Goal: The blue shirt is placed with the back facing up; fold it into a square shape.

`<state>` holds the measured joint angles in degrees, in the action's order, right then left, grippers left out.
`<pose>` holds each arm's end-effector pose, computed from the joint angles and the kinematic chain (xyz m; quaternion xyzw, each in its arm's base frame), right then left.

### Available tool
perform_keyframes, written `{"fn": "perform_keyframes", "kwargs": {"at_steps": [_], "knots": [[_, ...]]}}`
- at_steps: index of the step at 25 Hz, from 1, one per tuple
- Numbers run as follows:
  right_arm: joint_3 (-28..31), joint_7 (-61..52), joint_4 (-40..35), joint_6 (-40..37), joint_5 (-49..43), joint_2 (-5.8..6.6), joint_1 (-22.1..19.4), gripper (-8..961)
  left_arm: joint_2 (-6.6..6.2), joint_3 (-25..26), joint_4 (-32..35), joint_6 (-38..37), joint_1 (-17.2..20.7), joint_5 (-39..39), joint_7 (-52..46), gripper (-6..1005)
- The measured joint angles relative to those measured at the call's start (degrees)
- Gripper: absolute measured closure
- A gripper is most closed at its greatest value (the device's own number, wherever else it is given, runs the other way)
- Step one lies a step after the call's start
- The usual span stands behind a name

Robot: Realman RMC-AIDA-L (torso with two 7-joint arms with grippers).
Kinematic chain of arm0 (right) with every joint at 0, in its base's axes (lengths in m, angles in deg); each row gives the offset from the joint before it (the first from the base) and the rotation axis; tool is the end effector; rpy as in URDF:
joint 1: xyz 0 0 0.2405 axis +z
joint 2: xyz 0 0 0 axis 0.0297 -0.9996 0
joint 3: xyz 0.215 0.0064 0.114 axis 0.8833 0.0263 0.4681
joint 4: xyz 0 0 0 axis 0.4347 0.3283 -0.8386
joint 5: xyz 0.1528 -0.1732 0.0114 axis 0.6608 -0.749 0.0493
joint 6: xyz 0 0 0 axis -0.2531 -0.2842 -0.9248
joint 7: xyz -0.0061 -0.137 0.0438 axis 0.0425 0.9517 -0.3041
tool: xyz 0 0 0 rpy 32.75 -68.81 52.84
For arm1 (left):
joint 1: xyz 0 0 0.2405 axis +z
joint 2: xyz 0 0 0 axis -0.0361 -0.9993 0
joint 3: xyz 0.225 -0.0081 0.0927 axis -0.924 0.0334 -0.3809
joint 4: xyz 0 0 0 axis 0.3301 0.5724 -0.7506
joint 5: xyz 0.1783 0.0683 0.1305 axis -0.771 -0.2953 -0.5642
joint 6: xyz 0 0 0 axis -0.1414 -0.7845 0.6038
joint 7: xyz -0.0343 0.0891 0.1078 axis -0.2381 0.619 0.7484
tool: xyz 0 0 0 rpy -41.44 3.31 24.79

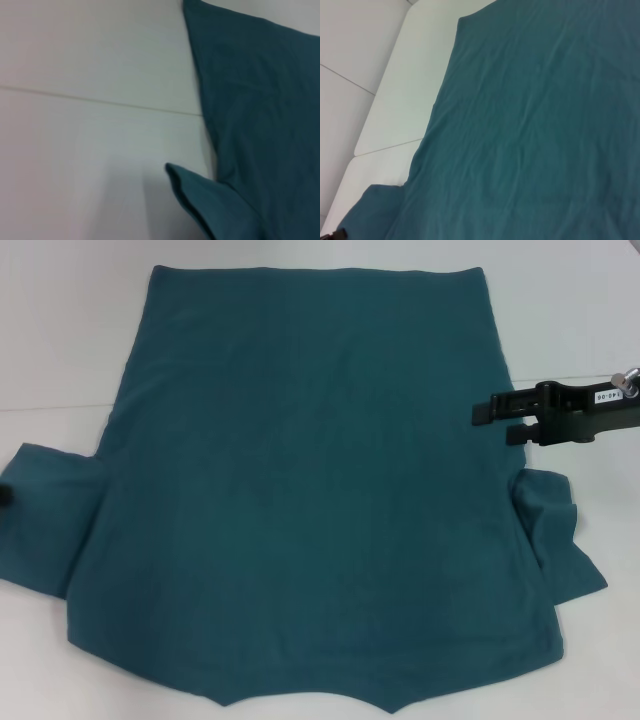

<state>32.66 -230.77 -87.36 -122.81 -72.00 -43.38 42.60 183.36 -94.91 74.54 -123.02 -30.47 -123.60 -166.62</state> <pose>0.2559 0.4362 0.0919 -0.7533 0.6120 0.1737 0.1666 -0.3268 0.4146 0.0966 -0.7366 -0.5460 -0.0792 0.3913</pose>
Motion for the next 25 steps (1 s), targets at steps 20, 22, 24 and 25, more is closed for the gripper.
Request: {"fn": "perform_keyframes", "kwargs": {"at_steps": [20,22,24,25], "knots": [[-0.2,0.0,0.0,0.0,0.0,-0.18,0.0,130,0.86,-5.1,14.2,-12.6,-6.1,-14.8,-15.9,997],[-0.2,0.0,-0.1,0.1,0.0,-0.2,0.0,130,0.88,-6.3,13.1,-14.1,-7.9,-16.0,-19.4,997],[-0.3,0.0,-0.1,0.1,0.0,-0.22,0.0,130,0.88,-7.0,11.3,-15.4,-9.8,-16.9,-21.9,997],[-0.3,0.0,-0.1,0.1,0.0,-0.23,0.0,131,0.88,-7.1,9.9,-16.1,-11.1,-17.1,-23.0,997]]}}
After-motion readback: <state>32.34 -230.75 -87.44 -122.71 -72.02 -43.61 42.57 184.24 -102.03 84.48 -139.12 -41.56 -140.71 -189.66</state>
